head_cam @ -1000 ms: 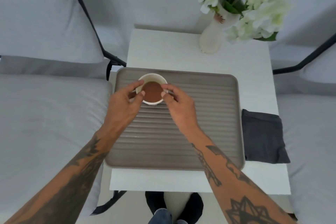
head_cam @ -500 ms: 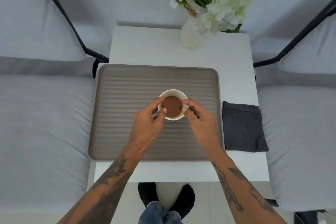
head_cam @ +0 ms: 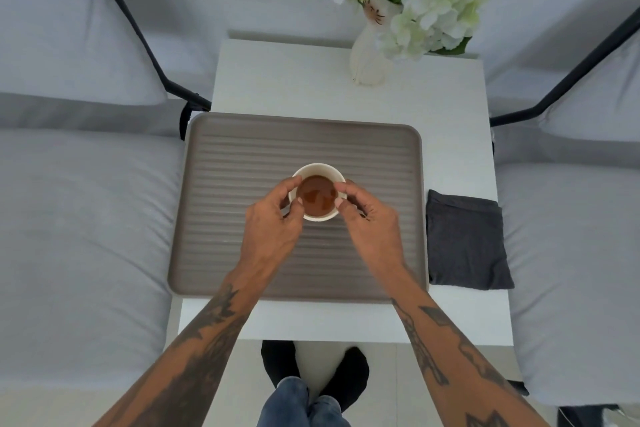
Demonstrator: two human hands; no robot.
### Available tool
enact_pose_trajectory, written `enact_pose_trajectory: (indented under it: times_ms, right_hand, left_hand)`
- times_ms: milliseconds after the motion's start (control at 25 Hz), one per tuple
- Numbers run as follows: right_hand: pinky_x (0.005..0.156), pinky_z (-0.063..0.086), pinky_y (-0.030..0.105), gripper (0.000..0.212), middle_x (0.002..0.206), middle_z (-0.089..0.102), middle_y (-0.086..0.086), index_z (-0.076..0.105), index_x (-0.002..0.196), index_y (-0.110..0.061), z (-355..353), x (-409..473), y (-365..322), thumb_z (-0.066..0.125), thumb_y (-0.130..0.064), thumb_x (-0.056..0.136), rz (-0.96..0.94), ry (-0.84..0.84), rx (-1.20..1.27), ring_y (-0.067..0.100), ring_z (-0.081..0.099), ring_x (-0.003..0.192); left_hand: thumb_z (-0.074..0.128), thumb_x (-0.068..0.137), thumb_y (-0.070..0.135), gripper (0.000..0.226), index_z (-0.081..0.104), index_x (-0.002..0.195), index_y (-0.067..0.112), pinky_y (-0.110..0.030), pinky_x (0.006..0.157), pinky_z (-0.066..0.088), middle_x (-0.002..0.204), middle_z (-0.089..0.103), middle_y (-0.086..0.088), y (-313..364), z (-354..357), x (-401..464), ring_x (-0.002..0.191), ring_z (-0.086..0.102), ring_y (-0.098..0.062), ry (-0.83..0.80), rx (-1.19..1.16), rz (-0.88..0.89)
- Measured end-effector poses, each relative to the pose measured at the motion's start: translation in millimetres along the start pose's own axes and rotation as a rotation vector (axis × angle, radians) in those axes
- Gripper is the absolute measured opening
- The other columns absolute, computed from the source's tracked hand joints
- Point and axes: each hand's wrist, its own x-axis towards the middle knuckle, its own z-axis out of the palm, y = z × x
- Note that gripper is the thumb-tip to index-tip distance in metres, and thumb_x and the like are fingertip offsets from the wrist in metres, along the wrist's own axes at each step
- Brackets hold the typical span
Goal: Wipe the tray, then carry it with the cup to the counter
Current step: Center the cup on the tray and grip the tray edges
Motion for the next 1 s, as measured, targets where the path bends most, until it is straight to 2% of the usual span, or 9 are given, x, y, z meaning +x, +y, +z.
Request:
enact_pose_trajectory:
  times_ms: [120, 240, 360, 480, 640, 720, 760, 840, 1000]
  right_hand:
    - [0.080, 0.045, 0.001, 0.028, 0.117, 0.068, -0.013, 0.073, 0.113, -0.020, 8, -1, 1, 0.065, -0.006, 0.090, -0.027, -0.012, 0.011, -0.016, 0.062, 0.094]
    - [0.086, 0.048, 0.007, 0.029, 0.123, 0.066, -0.011, 0.070, 0.118, -0.018, 12, 0, 8, 0.065, -0.010, 0.091, -0.126, -0.012, -0.058, -0.005, 0.063, 0.107]
    - [0.089, 0.050, 0.011, 0.032, 0.142, 0.056, -0.004, 0.066, 0.126, -0.023, 9, 0, 16, 0.063, -0.021, 0.095, -0.213, -0.052, -0.154, 0.004, 0.054, 0.128]
    - [0.088, 0.052, 0.012, 0.035, 0.150, 0.048, -0.003, 0.060, 0.132, -0.025, 7, 0, 20, 0.059, -0.024, 0.097, -0.225, -0.105, -0.150, 0.003, 0.048, 0.134]
    - [0.094, 0.041, 0.003, 0.038, 0.150, 0.048, -0.001, 0.053, 0.139, -0.023, 14, -1, 24, 0.052, -0.021, 0.101, -0.247, -0.135, -0.143, 0.005, 0.044, 0.138]
    - [0.094, 0.038, 0.000, 0.039, 0.149, 0.050, -0.001, 0.052, 0.140, -0.021, 16, 0, 27, 0.051, -0.018, 0.101, -0.257, -0.117, -0.141, 0.005, 0.044, 0.138]
    - [0.095, 0.039, 0.001, 0.039, 0.148, 0.051, -0.001, 0.051, 0.140, -0.020, 16, 1, 28, 0.050, -0.018, 0.101, -0.266, -0.110, -0.142, 0.005, 0.046, 0.137]
    - [0.096, 0.041, 0.004, 0.039, 0.147, 0.052, -0.001, 0.052, 0.140, -0.020, 17, 2, 32, 0.051, -0.017, 0.101, -0.287, -0.112, -0.133, 0.005, 0.048, 0.135]
    - [0.096, 0.041, 0.004, 0.038, 0.144, 0.055, -0.002, 0.053, 0.139, -0.019, 16, 4, 34, 0.053, -0.017, 0.101, -0.296, -0.105, -0.142, 0.005, 0.051, 0.132]
  left_hand:
    - [0.059, 0.094, 0.016, 0.038, 0.063, 0.130, 0.025, -0.016, 0.087, 0.050, 0.113, 0.073, 0.000, -5, -7, 3, 0.105, 0.066, -0.010, 0.016, 0.019, 0.013]
    - [0.059, 0.095, 0.018, 0.038, 0.062, 0.132, 0.024, -0.006, 0.082, 0.049, 0.121, 0.071, -0.003, -12, -11, 7, 0.103, 0.068, -0.010, -0.014, 0.065, 0.089]
    - [0.057, 0.095, 0.030, 0.044, 0.054, 0.139, 0.027, -0.026, 0.093, 0.055, 0.146, 0.055, -0.001, -27, -13, 13, 0.124, 0.061, -0.018, -0.082, 0.169, 0.285]
    - [0.058, 0.094, 0.035, 0.050, 0.050, 0.143, 0.026, -0.033, 0.101, 0.051, 0.157, 0.040, -0.001, -42, -16, 19, 0.133, 0.053, -0.016, -0.176, 0.091, 0.351]
    - [0.060, 0.095, 0.022, 0.050, 0.050, 0.144, 0.021, -0.020, 0.095, 0.053, 0.157, 0.040, 0.000, -40, -13, 20, 0.113, 0.061, -0.009, -0.214, -0.080, 0.268]
    - [0.058, 0.097, 0.017, 0.049, 0.048, 0.145, 0.019, -0.026, 0.099, 0.053, 0.156, 0.042, -0.004, -43, -9, 17, 0.123, 0.060, -0.017, -0.189, -0.088, 0.294]
    - [0.057, 0.098, 0.015, 0.049, 0.046, 0.146, 0.018, -0.030, 0.100, 0.053, 0.153, 0.045, -0.010, -45, -8, 16, 0.127, 0.058, -0.028, -0.180, -0.094, 0.310]
    - [0.056, 0.099, 0.015, 0.050, 0.044, 0.147, 0.019, -0.033, 0.099, 0.053, 0.140, 0.055, -0.025, -49, -6, 15, 0.118, 0.058, -0.044, -0.169, -0.095, 0.313]
    - [0.055, 0.100, 0.019, 0.049, 0.043, 0.148, 0.018, -0.036, 0.099, 0.054, 0.123, 0.062, -0.032, -51, -5, 15, 0.114, 0.062, -0.042, -0.152, -0.097, 0.326]
